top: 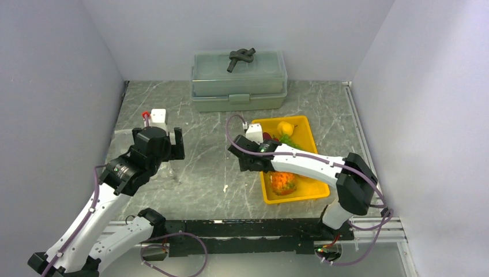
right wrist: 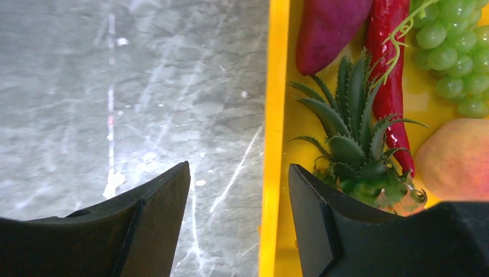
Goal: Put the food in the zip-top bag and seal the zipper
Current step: Move the bin to the center of the board, then pick up the zipper food storage bag at the center of the board.
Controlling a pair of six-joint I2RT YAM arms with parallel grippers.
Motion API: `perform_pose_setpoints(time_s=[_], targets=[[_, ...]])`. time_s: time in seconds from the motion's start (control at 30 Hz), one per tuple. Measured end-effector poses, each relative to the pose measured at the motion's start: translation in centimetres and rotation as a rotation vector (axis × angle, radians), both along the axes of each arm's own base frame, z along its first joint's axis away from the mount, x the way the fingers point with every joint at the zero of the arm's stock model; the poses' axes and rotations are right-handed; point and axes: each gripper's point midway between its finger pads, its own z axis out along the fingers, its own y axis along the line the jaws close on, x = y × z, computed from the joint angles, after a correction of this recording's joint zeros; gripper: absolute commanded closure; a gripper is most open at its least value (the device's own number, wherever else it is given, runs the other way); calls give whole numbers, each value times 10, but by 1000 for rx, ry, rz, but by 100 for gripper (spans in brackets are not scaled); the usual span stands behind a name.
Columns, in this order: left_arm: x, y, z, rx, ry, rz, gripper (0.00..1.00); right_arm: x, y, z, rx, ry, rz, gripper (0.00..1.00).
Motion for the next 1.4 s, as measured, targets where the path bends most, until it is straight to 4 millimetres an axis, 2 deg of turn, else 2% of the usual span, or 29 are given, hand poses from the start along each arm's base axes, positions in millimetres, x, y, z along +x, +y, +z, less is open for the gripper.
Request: perform_pose_setpoints(time_s=[0.3,0.53,0.8,0.9,1.1,1.4], targets=[[3,7,-10,24,40,70,5,-6,30,48,198,-33,58,31],[-2,5,-39,14,190,159,9,-8,47,57,274,-30,95,31],[-8,15,-71,79,335,309,11,-27,33,62,337,-25,127,30],[-9,19,-79,102,368,355,15,-33,27,61,352,-23,134,30],[-2,27,-95,142,420,417,25,-45,14,59,383,-22,148,30],[13,39,-121,171,491,500,26,-57,2,66,439,-36,164,29]])
